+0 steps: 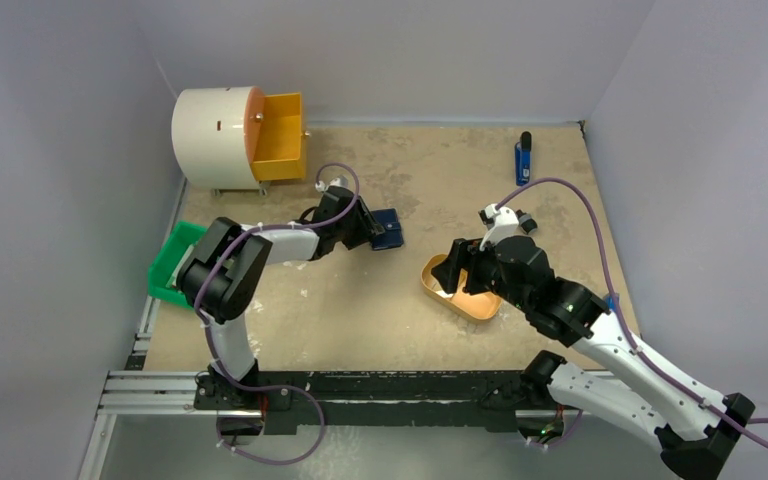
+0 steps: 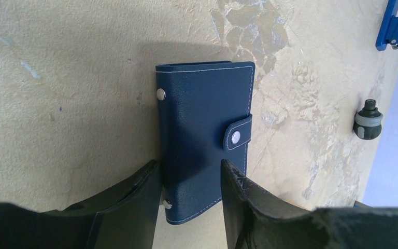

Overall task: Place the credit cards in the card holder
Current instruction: Place the card holder at the center of the board.

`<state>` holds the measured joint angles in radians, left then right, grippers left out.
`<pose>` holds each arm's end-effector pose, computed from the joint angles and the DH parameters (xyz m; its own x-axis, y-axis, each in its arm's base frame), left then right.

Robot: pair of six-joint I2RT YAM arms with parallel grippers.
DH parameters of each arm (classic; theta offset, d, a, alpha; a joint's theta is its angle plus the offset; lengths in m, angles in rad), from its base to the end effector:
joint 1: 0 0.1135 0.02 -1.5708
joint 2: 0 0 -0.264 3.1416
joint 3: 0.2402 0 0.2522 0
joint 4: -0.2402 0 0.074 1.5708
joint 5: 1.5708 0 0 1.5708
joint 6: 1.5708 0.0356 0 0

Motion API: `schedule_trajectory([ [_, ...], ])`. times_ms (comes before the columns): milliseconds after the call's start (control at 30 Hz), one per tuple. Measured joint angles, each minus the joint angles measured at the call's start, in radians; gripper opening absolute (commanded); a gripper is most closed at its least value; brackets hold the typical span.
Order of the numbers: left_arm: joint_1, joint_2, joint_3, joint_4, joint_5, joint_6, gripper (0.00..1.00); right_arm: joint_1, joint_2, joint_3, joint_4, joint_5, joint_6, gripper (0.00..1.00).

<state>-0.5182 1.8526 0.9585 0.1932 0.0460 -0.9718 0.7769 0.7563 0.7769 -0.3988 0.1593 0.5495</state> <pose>0.3270 -0.1883 0.1430 -0.7497 -0.5222 -0.4064 -0.1665 0.7433 -0.6479 0.1274 0.1173 0.3194 -0.5311 0.2009 -0.8231 -0.3631 0.8237 0.4354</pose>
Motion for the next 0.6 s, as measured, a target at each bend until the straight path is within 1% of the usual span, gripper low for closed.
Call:
schedule_trajectory([
  [600,0.0,-0.014,0.002,-0.035,-0.053,0.027,0.44,0.0,0.01,0.0,0.001,0.003,0.0,0.75],
])
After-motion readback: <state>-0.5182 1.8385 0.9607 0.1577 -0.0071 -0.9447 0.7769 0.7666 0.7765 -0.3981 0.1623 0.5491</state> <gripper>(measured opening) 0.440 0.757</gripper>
